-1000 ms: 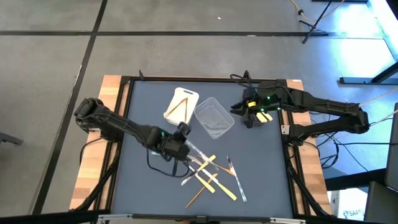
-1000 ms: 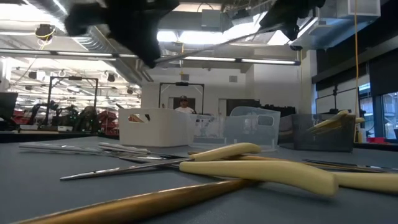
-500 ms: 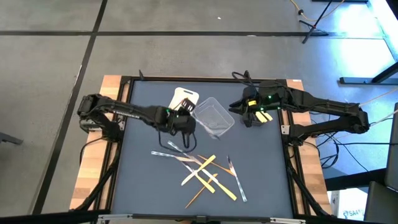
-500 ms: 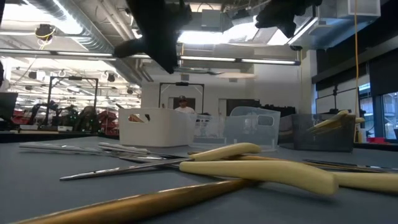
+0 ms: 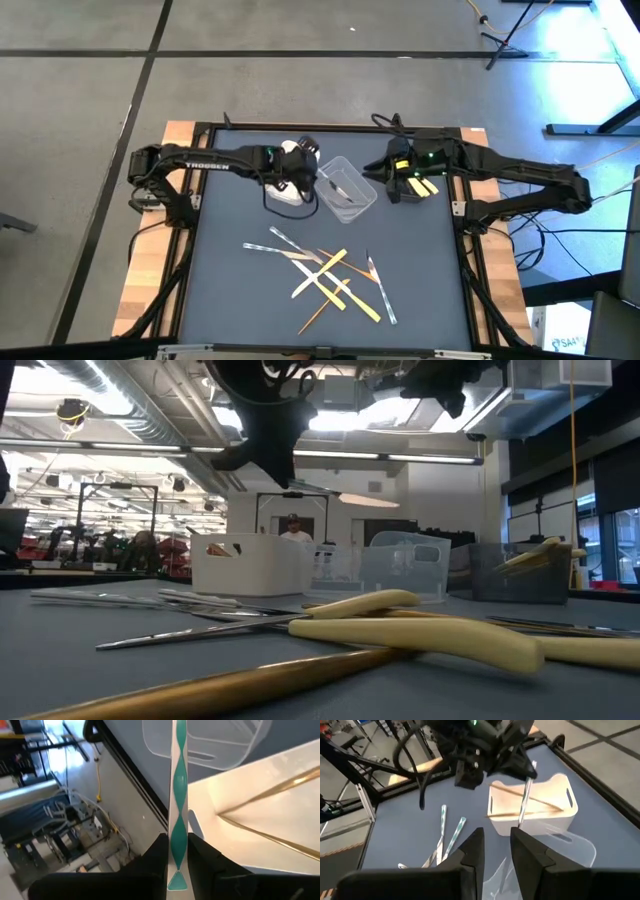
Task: Sort silverware by color (type)
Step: Put the green knife into the transparent bin, then put the yellow knife into the black bin
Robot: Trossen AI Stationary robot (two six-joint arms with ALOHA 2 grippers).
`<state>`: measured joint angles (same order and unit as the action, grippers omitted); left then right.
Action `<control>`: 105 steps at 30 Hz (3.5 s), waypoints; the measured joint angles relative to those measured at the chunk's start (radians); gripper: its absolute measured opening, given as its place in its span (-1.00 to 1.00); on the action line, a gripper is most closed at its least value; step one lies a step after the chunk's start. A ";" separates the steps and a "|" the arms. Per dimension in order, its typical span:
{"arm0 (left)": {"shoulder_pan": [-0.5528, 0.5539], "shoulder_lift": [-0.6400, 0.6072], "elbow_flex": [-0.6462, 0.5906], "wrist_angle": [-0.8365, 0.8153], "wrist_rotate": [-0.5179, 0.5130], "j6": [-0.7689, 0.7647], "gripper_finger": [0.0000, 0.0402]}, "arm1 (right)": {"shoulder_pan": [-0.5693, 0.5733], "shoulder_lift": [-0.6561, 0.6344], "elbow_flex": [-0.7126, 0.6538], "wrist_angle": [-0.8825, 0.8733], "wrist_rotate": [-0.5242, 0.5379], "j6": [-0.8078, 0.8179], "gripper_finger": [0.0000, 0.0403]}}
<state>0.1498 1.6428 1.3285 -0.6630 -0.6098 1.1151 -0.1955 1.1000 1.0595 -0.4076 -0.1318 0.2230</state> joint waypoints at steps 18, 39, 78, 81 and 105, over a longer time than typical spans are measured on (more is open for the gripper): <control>0.062 0.149 0.000 0.119 0.068 0.099 -0.79 | 0.000 0.121 0.000 0.055 -0.019 -0.021 -0.60; 0.061 0.245 0.000 0.218 0.045 0.125 -0.73 | 0.000 0.131 -0.001 0.067 -0.019 -0.021 -0.60; 0.051 0.243 0.000 0.285 0.103 0.118 -0.41 | 0.000 0.130 0.000 0.066 -0.019 -0.023 -0.60; 0.041 0.227 0.000 0.287 0.103 0.116 -0.41 | 0.000 0.130 0.000 0.066 -0.019 -0.026 -0.60; -0.144 -0.147 0.000 0.149 0.099 -0.524 -0.41 | 0.017 0.130 0.000 0.077 -0.019 -0.113 -0.60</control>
<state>0.0054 1.4955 1.3285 -0.5141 -0.5113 0.5915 -0.1785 1.2304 1.0592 -0.3302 -0.1510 0.1096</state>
